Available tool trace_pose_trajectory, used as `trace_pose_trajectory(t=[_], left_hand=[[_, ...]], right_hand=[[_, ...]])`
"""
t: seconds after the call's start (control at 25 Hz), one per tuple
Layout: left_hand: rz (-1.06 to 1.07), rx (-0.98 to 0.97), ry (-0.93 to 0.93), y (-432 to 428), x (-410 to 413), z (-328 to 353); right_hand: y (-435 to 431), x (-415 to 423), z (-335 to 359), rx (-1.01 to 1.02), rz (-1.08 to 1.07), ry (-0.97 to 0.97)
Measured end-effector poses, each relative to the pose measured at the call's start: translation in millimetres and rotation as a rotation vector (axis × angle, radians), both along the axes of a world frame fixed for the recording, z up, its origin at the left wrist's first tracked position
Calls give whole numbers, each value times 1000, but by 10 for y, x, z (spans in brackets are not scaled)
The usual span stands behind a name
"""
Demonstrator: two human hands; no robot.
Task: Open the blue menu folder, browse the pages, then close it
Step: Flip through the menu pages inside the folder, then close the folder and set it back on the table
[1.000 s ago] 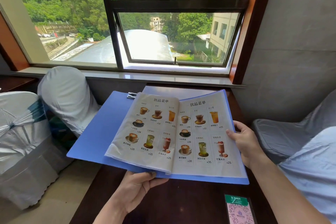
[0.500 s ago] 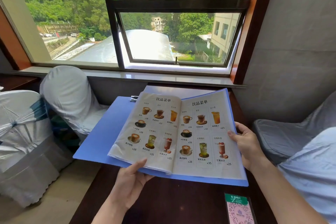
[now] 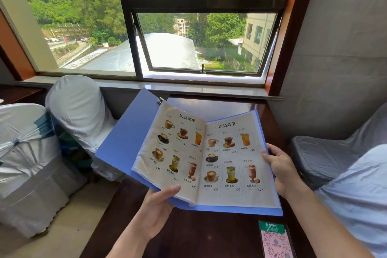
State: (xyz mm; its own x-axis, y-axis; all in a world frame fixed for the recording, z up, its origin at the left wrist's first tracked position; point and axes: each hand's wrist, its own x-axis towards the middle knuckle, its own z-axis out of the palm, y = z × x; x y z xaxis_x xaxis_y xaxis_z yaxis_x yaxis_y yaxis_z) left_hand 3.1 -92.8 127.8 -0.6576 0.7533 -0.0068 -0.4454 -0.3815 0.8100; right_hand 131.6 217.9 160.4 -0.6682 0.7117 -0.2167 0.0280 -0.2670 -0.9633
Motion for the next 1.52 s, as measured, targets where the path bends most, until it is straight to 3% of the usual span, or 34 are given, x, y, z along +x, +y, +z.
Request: trace_pose_trajectory(t=[0.16, 0.36, 0.6, 1.0, 1.16, 1.52], left_hand=[[57, -8, -32, 7, 42, -4], [-23, -18, 130, -4, 53, -3], [57, -12, -73, 15, -26, -44], [78, 35, -50, 43, 16, 34], [172, -89, 0, 120, -6, -3], [111, -236, 113, 154, -49, -192]], right_hand=[[-51, -3, 9, -87, 72, 46], [-108, 12, 48, -166, 150, 113], [-134, -24, 21, -130, 74, 103], [-179, -22, 40, -150, 99, 126], [-210, -73, 11, -192, 91, 131], [-230, -134, 4, -171, 63, 105]])
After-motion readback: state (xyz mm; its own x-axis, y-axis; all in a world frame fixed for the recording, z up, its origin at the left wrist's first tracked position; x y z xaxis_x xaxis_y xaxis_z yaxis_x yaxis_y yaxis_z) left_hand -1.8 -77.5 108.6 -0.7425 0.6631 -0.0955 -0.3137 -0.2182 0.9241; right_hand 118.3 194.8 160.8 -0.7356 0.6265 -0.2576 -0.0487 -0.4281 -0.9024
